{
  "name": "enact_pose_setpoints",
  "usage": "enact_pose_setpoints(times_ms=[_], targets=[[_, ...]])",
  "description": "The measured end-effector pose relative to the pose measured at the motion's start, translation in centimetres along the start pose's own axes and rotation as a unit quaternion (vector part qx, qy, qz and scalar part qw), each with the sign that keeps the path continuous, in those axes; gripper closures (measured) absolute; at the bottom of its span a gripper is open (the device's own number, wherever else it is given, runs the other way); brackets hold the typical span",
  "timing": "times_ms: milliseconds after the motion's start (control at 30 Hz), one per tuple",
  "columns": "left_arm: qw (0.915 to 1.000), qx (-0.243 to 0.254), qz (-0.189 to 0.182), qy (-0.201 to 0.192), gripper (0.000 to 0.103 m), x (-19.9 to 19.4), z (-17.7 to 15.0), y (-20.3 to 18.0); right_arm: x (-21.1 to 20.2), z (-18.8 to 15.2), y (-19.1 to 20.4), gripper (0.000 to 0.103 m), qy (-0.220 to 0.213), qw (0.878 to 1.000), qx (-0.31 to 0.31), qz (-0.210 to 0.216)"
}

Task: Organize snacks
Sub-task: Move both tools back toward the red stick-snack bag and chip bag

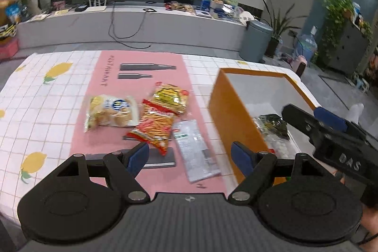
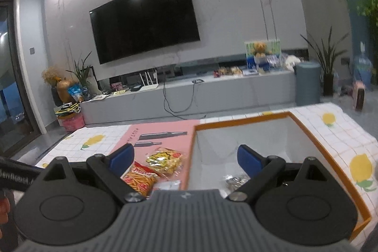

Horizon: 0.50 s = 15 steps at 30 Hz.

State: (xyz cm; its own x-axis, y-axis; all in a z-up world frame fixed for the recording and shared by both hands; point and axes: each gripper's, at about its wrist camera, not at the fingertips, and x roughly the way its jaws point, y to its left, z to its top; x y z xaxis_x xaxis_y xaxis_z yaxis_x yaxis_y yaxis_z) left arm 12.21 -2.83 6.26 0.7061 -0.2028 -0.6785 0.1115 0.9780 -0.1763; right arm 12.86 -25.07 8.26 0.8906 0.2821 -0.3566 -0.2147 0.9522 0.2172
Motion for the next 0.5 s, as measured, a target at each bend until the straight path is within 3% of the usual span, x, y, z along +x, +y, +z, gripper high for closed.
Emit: enact_pose_setpoints(times_ms=[333,500], targets=[[0.9972,-0.071,-0.001,0.025,0.011,2.8,-1.2,7.1,0.7,-2.7,5.0,0.011,0.005,0.997,-0.065,0.032],[0.9966,-0.076,0.001,0.033,0.011,4.9,-1.2,8.9,1.9,-3.9,7.8,0.012,0.012,0.993,-0.111,0.043]])
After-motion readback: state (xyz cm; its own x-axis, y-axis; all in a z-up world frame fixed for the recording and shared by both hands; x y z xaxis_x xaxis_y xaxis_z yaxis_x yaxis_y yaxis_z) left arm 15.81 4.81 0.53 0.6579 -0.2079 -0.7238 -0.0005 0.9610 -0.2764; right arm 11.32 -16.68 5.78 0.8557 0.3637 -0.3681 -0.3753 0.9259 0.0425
